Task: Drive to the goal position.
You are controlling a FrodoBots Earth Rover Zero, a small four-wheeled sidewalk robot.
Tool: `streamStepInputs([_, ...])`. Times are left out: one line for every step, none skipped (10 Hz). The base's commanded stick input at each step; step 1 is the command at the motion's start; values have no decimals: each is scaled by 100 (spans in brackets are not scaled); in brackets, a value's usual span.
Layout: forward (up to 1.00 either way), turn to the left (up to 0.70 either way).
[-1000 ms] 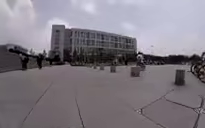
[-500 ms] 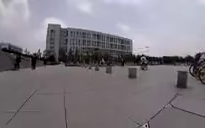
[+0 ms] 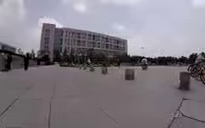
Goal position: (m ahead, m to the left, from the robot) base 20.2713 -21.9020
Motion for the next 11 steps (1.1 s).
streamStepInputs([70,-14])
streamStepInputs([70,-14])
streamStepInputs([70,-14])
streamStepInputs([0,-70])
streamStepInputs([0,-70])
streamStepInputs([0,-70])
streamStepInputs([0,-70])
streamStepInputs([0,-66])
streamStepInputs([0,-59])
streamStepInputs([0,-58])
streamStepInputs([0,-58])
